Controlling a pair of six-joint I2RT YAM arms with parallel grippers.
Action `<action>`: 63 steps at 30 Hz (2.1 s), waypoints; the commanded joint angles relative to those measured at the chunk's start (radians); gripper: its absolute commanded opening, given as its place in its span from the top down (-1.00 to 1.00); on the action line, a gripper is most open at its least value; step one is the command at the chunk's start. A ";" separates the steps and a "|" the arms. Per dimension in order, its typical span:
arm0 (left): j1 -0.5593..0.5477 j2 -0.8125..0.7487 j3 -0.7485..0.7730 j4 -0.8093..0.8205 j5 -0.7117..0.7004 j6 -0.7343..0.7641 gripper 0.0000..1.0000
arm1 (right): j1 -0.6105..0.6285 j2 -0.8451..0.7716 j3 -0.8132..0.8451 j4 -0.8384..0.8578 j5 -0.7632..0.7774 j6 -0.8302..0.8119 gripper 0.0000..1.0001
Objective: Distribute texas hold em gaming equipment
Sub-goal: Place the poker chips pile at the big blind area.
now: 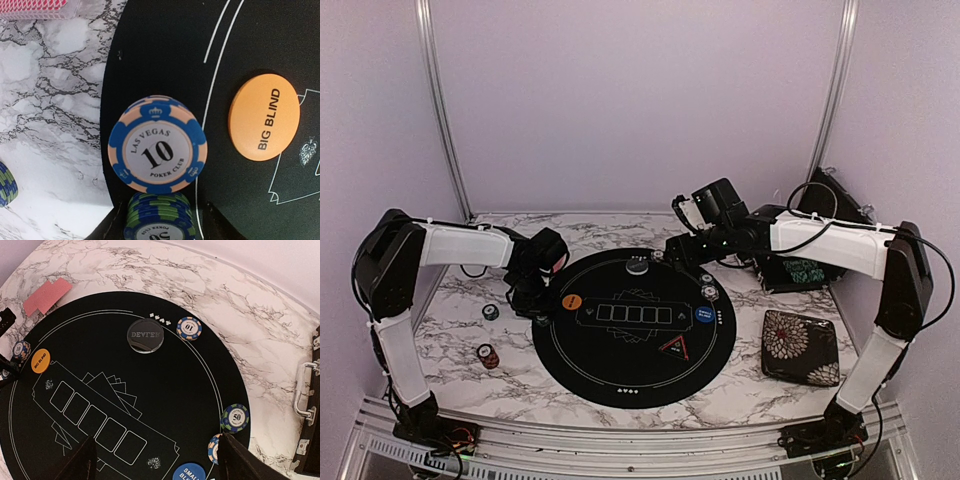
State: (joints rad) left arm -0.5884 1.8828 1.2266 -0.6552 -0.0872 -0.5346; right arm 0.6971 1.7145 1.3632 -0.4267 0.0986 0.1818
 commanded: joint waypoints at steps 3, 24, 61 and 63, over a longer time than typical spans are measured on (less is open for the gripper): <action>-0.004 0.006 0.046 -0.018 -0.018 0.013 -0.12 | -0.004 -0.038 -0.001 0.002 0.010 0.000 -0.61; 0.056 -0.138 0.019 -0.086 -0.081 0.013 -0.19 | -0.004 -0.053 -0.015 0.005 0.006 0.004 -0.61; 0.373 -0.165 -0.160 -0.018 -0.048 0.111 -0.35 | -0.004 -0.048 -0.001 -0.004 0.008 -0.011 -0.61; 0.378 -0.155 -0.163 -0.009 -0.042 0.114 -0.35 | -0.005 -0.047 -0.001 -0.004 0.008 -0.012 -0.61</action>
State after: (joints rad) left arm -0.2214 1.6989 1.0775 -0.6827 -0.1459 -0.4397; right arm 0.6960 1.6920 1.3499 -0.4267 0.0982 0.1783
